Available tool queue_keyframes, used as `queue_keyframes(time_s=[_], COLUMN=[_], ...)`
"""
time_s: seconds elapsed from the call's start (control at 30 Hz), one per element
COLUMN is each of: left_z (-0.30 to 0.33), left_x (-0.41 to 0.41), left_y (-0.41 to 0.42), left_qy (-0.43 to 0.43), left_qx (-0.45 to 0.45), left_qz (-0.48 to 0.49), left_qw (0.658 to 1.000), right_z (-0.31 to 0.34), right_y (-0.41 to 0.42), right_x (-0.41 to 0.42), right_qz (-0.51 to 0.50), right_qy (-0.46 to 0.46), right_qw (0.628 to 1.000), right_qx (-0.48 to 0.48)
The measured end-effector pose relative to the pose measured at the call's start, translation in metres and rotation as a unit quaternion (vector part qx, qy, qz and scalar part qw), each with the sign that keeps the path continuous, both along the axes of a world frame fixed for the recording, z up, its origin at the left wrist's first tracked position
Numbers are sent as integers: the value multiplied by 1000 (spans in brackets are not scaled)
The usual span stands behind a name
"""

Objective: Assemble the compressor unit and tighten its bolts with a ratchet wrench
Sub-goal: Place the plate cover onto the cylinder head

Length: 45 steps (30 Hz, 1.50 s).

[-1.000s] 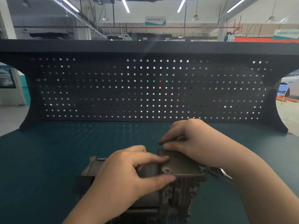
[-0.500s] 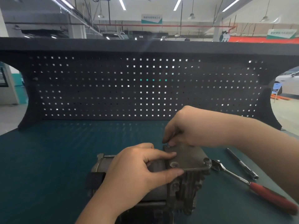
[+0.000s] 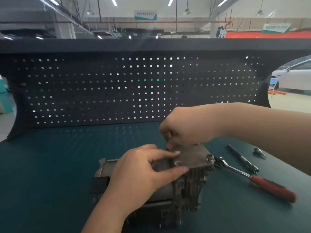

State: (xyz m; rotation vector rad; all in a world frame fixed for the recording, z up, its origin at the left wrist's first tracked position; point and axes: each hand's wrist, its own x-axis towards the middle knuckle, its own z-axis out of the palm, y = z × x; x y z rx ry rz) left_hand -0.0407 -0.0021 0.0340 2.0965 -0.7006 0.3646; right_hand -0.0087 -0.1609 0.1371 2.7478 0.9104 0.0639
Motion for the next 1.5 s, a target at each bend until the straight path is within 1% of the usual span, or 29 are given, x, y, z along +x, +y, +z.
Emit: queue_keyframes(time_s=[0.1, 0.2, 0.27, 0.33, 0.43, 0.5, 0.6, 0.7, 0.87, 1.13, 1.2, 1.27, 1.3, 1.33, 1.4, 1.5], left_z=[0, 0, 0, -1, -1, 0, 1, 1, 2, 1, 1, 2, 2, 2, 2, 2], left_x=[0, 1, 1, 1, 1, 1, 1, 0, -1, -1, -1, 0, 0, 0, 0, 0], left_y=[-1, -1, 0, 0, 1, 1, 0, 0, 0, -1, -1, -1, 0, -1, -1, -2], left_qy=[4, -3, -7, -12, -13, -11, -5, 5, 9, 10, 13, 15, 12, 8, 2, 1], left_qx=[-6, 3, 7, 7, 5, 6, 3, 7, 5, -6, -3, 0, 1, 3, 2, -4], left_qz=[-6, -11, -10, -9, -9, -8, -7, 1, -3, 17, 21, 19, 15, 13, 12, 12], left_qw=[1000, 1000, 1000, 1000, 1000, 1000, 1000, 1000, 1000, 1000, 1000, 1000, 1000, 1000, 1000, 1000], right_z=[-8, -18, -22, -21, -21, -24, -29, -30, -22, -20, -23, -28, -29, -28, -23, -19], right_y=[2, 3, 1, -2, -5, -4, -2, 0, -5, -11, -12, -13, -14, -14, -13, -9], right_x=[-2, -3, -2, 0, 2, 2, 2, 0, -6, -10, -13, -12, -12, -11, -9, -10], right_qz=[0, 17, 38, 44, 31, 18, -23, -52, -68, -42, -19, 10, 22, 29, 33, 34], right_qy=[-21, -83, -113, -120, -111, -120, -122, -85, -25, 38, 11, -73, -113, -134, -139, -103], right_qw=[999, 990, 985, 984, 990, 990, 992, 995, 997, 982, 987, 995, 993, 990, 988, 992], right_qx=[-46, -108, -122, -122, -87, -65, -37, -2, 42, 182, 158, 64, 12, -24, -56, -64])
